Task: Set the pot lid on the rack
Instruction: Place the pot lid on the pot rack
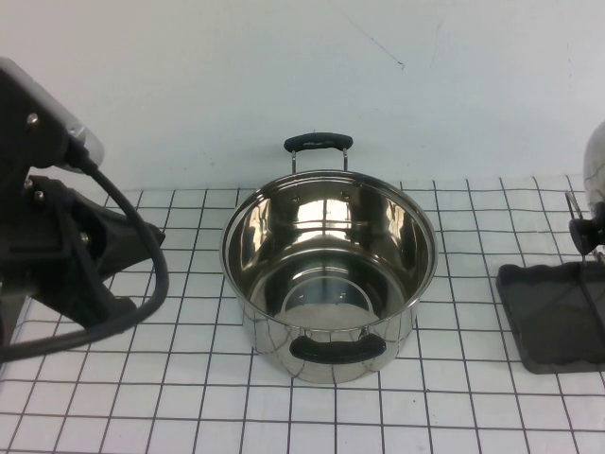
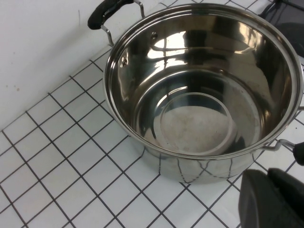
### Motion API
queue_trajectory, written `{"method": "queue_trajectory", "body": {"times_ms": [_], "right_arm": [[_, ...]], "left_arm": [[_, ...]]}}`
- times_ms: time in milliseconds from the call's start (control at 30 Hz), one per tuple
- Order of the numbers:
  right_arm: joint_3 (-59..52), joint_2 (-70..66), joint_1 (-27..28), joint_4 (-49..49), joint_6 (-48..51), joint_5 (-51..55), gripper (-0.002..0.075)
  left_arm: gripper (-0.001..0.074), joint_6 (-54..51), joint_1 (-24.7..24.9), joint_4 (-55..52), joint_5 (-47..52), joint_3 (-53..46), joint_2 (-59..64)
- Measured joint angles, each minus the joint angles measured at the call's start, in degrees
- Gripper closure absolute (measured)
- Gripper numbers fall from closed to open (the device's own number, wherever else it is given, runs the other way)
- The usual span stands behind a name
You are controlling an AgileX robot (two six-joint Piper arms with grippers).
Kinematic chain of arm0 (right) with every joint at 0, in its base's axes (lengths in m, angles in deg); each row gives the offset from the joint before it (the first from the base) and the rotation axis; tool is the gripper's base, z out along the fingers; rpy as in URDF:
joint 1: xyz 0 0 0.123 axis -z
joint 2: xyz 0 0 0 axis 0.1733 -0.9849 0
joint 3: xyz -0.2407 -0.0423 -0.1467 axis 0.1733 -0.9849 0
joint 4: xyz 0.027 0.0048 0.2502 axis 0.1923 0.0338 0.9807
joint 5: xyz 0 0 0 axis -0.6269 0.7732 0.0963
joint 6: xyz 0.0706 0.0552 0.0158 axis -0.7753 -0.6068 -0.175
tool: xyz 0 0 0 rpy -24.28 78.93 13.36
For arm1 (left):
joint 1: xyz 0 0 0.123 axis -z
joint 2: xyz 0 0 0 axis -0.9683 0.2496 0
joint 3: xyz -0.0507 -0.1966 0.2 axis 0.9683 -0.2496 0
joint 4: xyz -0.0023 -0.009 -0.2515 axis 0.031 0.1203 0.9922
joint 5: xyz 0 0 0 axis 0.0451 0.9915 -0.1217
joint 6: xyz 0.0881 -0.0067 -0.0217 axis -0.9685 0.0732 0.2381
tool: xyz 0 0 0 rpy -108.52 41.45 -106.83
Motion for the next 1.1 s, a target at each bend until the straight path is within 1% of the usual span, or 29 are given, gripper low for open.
{"method": "queue_trajectory", "body": {"times_ms": [533, 800, 900, 1033, 1100], "right_arm": [[0.0, -4.0, 0.0, 0.0, 2.3, -0.8, 0.0622], [0.0, -4.2, 0.0, 1.8, 7.2, 0.2, 0.0619], [0.0, -4.2, 0.0, 3.3, 7.5, 0.2, 0.0567], [0.0, -4.2, 0.0, 4.6, 7.6, 0.3, 0.0412], [0.0, -4.2, 0.0, 4.6, 7.6, 0.5, 0.0356]], "left_arm": [[0.0736, 0.1, 0.0, -1.3, -1.1, -0.1, 0.0], [0.0736, 0.1, 0.0, -2.2, -1.1, -0.1, 0.0], [0.0736, 0.1, 0.0, -2.5, -1.1, -0.1, 0.0], [0.0736, 0.8, 0.0, -3.6, -1.1, -0.1, 0.0], [0.0736, 1.1, 0.0, -4.1, -1.1, -0.1, 0.0]]}}
